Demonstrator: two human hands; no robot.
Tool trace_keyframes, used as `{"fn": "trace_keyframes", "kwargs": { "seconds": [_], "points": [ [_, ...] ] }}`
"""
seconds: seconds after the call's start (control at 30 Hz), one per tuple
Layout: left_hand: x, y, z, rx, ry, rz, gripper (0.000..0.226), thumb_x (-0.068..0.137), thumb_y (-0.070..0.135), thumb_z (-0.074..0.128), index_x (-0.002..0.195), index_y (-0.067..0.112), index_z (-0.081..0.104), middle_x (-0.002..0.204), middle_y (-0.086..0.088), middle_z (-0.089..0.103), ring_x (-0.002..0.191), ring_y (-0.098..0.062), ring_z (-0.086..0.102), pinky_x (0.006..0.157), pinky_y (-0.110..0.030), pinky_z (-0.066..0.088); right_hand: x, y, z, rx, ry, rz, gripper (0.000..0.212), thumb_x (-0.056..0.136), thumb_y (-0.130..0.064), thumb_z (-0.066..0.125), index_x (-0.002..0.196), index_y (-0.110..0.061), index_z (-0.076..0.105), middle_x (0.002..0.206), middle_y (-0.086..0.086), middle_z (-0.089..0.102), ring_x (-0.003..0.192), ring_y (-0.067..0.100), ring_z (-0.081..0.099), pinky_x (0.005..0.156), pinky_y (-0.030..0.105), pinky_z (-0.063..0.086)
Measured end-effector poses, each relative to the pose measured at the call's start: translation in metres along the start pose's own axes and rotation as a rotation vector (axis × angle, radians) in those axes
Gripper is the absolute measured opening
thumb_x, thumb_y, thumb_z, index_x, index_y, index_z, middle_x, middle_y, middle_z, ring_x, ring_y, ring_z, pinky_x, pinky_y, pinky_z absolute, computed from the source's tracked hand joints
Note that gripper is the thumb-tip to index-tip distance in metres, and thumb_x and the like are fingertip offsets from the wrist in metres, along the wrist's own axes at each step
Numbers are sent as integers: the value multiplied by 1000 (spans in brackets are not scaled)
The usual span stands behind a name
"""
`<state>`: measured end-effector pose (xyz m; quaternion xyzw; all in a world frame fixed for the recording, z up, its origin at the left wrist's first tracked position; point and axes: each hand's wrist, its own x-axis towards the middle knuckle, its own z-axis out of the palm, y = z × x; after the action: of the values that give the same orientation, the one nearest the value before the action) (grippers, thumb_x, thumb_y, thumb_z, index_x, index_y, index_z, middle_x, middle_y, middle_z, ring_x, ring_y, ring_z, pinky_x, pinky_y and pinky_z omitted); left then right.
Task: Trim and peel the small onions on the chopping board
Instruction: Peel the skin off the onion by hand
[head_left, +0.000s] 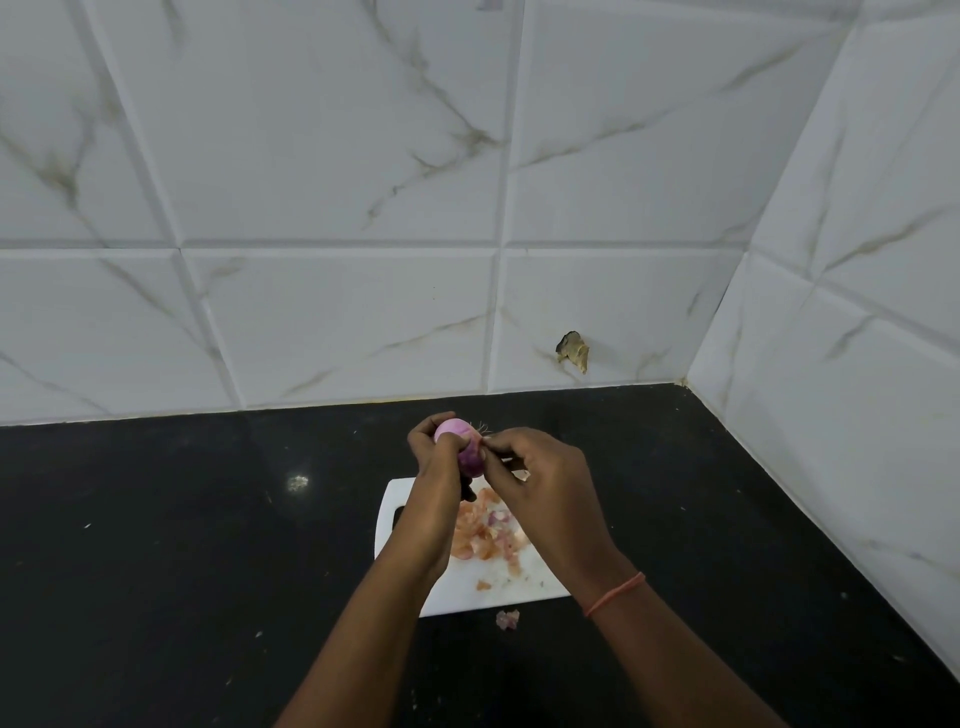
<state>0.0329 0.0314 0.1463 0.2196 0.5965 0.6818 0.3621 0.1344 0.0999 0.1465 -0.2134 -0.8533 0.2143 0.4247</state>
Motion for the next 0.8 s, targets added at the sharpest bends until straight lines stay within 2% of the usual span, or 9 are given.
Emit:
{"fn": "trace_keyframes", "kwargs": {
  "seconds": [0.1,0.17,0.23,0.33,0.4,0.47,0.6,0.8],
  "points": [
    [-1,1,0,-29,11,-27,28,91,36,50,119,32,46,124,-21,60,103,-33,62,79,-40,49,1,-1,-1,47,-6,10,16,85,-14,73,101,-12,73,92,-2,73,85,5,67,78,20,57],
    [-1,2,0,-41,22,-28,21,96,35,47,117,32,47,123,-21,61,108,-37,62,83,-42,50,0,-3,-2,81,-11,21,19,85,-20,71,103,-13,73,95,-3,73,88,4,67,80,19,56],
    [-2,4,1,-45,27,-22,19,100,33,44,118,32,46,123,-21,61,108,-34,62,83,-42,50,-1,-4,-1,75,-4,21,23,86,-26,67,104,-11,73,96,-2,73,90,5,68,81,21,57],
    [-4,4,3,-44,26,-27,37,85,43,47,120,32,45,123,-18,60,110,-33,62,81,-40,50,-2,-2,0,36,-7,25,17,88,-17,70,104,-11,72,97,0,73,90,7,68,80,24,57],
    [-4,4,3,-35,31,-16,32,92,39,47,123,32,43,122,-17,60,110,-31,62,82,-40,50,-1,-1,-1,11,-17,12,15,88,-14,70,102,-11,72,97,-1,72,90,6,67,80,23,57],
    [-3,3,3,-5,37,0,28,102,32,44,129,29,40,123,-15,60,108,-27,63,82,-40,50,-1,-1,-1,-26,-25,-5,12,87,-14,70,99,-12,71,94,-3,71,87,4,65,79,17,55],
    [-4,3,5,71,47,42,32,104,30,41,134,25,33,124,-11,54,104,-19,60,76,-30,49,1,-5,-2,-143,-76,-22,13,87,-17,71,100,-15,69,93,-2,70,83,-3,56,73,0,41],
    [-4,4,3,97,49,58,28,104,28,39,132,23,34,121,-10,54,96,-14,57,71,-25,46,10,-9,-5,-211,-226,-2,18,94,-24,62,109,-16,64,105,-2,64,83,5,57,67,5,36]
  ]
}}
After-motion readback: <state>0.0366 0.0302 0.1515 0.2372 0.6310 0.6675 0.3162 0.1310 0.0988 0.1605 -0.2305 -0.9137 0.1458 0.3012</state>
